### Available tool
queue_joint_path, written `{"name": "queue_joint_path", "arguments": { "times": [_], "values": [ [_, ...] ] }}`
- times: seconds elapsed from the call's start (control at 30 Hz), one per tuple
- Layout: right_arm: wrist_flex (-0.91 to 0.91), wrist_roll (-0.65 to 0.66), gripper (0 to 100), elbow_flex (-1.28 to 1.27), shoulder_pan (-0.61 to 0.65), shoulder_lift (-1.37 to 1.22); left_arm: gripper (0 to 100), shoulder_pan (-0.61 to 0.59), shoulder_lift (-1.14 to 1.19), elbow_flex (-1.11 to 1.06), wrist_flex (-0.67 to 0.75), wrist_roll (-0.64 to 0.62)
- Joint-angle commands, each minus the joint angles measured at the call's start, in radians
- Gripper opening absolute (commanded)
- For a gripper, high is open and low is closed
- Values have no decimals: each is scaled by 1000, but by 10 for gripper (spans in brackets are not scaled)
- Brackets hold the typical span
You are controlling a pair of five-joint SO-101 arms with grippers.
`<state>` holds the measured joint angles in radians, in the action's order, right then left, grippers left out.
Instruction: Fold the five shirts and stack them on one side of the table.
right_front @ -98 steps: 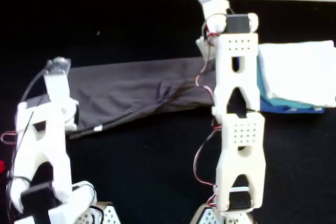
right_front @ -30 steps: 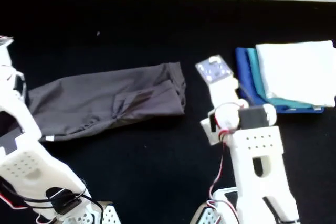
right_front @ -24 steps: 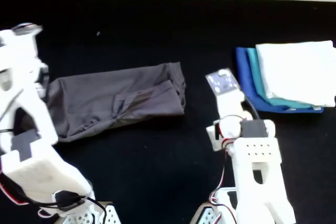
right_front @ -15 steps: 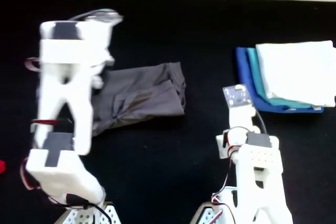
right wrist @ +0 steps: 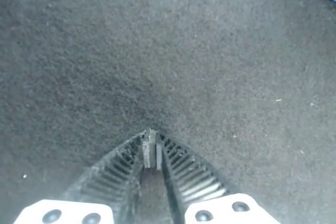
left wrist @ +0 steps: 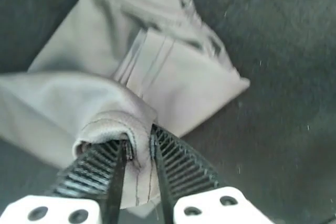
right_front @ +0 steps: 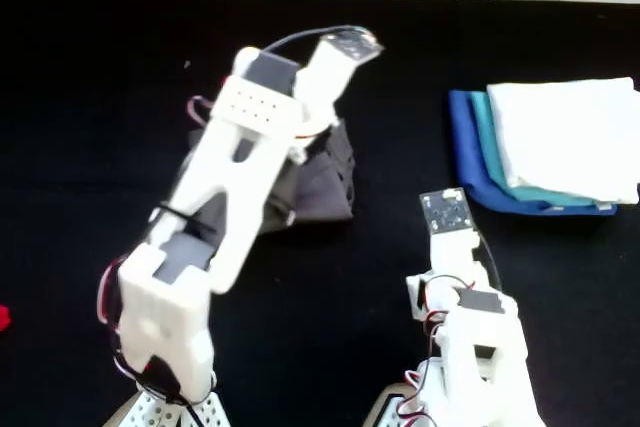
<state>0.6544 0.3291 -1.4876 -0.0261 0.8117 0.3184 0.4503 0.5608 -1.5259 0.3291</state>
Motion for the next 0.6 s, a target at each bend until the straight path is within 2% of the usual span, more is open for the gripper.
{"name": "queue_joint_path", "arguments": {
  "times": [0.0, 0.3, 0.37, 0.5, 0.57],
  "values": [
    [-27, 6, 8, -16, -12, 2, 9, 36, 127, 189, 6, -11],
    [-27, 5, 8, -16, -12, 2, 15, 64, 378, 513, -63, -11],
    [-27, 5, 8, -16, -12, 2, 59, 64, 412, 564, -92, -11],
    [-28, 5, 8, -16, -12, 2, 213, 65, 432, 670, -144, -11],
    [-28, 5, 8, -16, -12, 2, 237, 65, 430, 746, -180, -11]
  ]
}}
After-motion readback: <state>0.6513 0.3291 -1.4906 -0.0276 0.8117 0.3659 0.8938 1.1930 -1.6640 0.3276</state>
